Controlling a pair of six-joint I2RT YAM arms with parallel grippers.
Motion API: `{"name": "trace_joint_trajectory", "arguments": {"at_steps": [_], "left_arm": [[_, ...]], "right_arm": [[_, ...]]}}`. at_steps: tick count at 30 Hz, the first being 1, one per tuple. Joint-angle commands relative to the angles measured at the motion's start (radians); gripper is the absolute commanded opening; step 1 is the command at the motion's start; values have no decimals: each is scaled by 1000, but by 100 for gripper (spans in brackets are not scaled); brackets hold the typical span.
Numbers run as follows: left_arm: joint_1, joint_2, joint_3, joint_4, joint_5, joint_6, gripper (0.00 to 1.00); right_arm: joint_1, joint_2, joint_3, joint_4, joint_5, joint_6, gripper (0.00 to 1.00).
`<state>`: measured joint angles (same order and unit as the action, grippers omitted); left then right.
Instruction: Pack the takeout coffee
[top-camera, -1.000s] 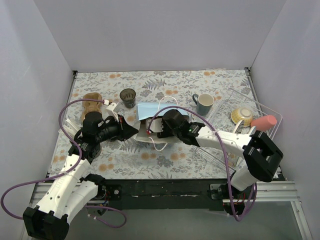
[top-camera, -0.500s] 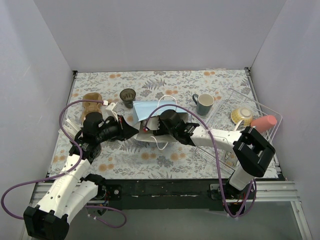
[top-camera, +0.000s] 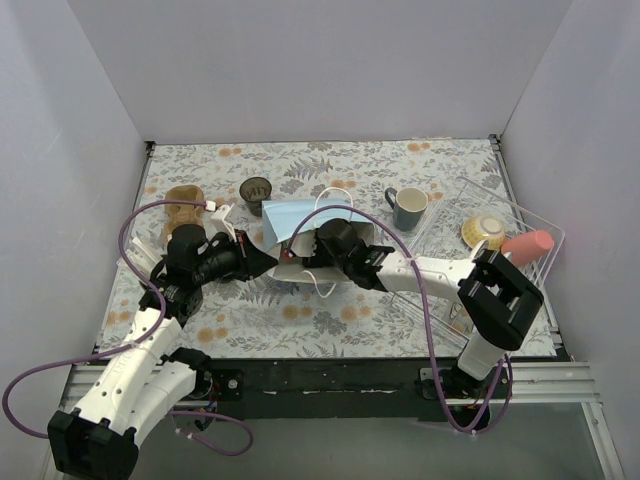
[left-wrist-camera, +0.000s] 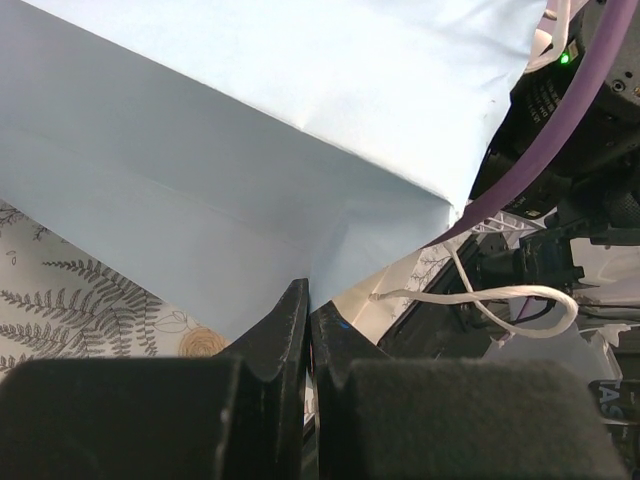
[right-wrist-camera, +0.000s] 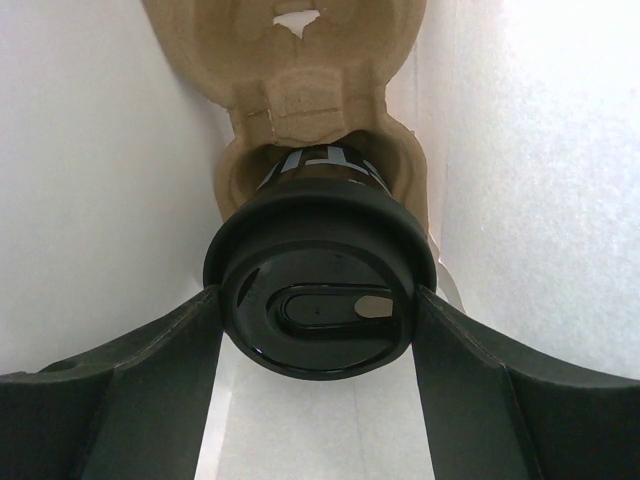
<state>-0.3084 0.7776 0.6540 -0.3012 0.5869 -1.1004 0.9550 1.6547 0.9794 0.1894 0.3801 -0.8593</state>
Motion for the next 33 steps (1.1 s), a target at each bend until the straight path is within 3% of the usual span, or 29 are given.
{"name": "trace_joint_trajectory", "arguments": {"at_steps": [1, 5, 9, 16, 18, 29, 33], "left_arm": [[0, -17, -7, 2, 47, -15, 0], [2, -11, -5, 2, 44, -10, 0], [0, -14, -7, 5, 36, -21, 0], [2, -5, 7, 11, 21, -18, 0], [0, -1, 7, 10, 16, -21, 0], [0, 9, 29, -4, 4, -39, 0], [0, 26, 47, -27, -27, -33, 0]], "right_arm": [[-32, 39, 22, 21, 34, 57, 40], [-39, 48, 31, 13, 11, 71, 43], [-39, 47, 58, -24, -33, 98, 61], [-39, 13, 65, -64, -52, 95, 73], [-39, -3, 59, -73, -52, 94, 92], [-38, -64, 99, -182, -98, 98, 92], [-36, -70, 130, -247, -116, 108, 99]]}}
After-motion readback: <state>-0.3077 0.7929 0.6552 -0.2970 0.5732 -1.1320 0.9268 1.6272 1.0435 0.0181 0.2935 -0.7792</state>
